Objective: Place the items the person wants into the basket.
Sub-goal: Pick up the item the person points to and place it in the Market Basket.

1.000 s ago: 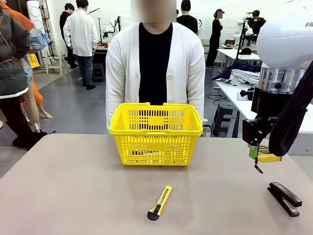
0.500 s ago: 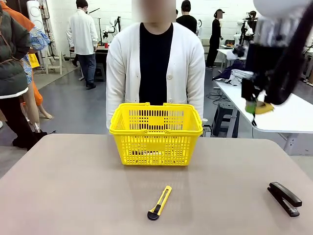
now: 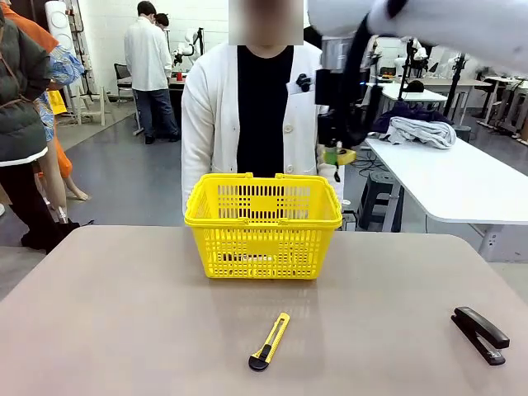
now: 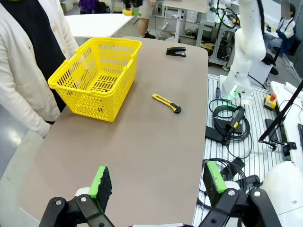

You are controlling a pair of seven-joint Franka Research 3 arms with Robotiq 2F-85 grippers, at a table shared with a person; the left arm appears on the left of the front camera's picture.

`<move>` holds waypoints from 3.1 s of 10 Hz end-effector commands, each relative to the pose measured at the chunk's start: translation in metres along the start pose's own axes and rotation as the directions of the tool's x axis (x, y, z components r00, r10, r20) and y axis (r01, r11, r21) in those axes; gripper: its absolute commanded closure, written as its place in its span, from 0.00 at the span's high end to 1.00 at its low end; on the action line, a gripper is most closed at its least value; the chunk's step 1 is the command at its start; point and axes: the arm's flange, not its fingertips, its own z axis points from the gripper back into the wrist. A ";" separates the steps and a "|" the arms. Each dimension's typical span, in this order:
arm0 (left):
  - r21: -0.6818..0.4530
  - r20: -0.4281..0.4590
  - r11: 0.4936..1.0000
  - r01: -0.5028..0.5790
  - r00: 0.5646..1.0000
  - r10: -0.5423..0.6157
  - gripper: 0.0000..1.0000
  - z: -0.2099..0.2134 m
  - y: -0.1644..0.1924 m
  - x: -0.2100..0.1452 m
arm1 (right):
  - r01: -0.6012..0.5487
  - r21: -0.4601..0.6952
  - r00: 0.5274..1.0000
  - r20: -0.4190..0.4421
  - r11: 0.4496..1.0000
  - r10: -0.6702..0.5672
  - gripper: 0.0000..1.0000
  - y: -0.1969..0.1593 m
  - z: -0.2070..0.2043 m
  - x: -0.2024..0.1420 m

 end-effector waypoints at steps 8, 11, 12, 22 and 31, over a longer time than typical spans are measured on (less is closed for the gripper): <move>0.000 0.014 1.000 0.019 1.000 -0.019 1.00 0.002 0.000 -0.001 | -0.004 0.085 0.989 0.145 0.996 -0.009 0.64 0.034 -0.050 0.090; 0.000 0.014 1.000 0.019 1.000 -0.019 1.00 0.002 0.000 -0.001 | -0.018 0.063 0.991 0.135 0.998 0.010 0.64 0.029 -0.047 0.096; 0.000 0.014 1.000 0.019 1.000 -0.019 1.00 0.002 0.000 -0.001 | -0.018 0.063 0.991 0.135 0.998 0.010 0.64 0.029 -0.047 0.096; 0.000 0.014 1.000 0.019 1.000 -0.019 1.00 0.002 0.000 -0.001 | -0.008 0.042 0.986 0.164 0.999 0.001 0.64 0.041 -0.124 0.100; 0.000 0.014 1.000 0.019 1.000 -0.019 1.00 0.002 0.000 -0.001 | -0.032 0.120 0.996 0.085 0.992 0.022 1.00 0.022 -0.174 0.125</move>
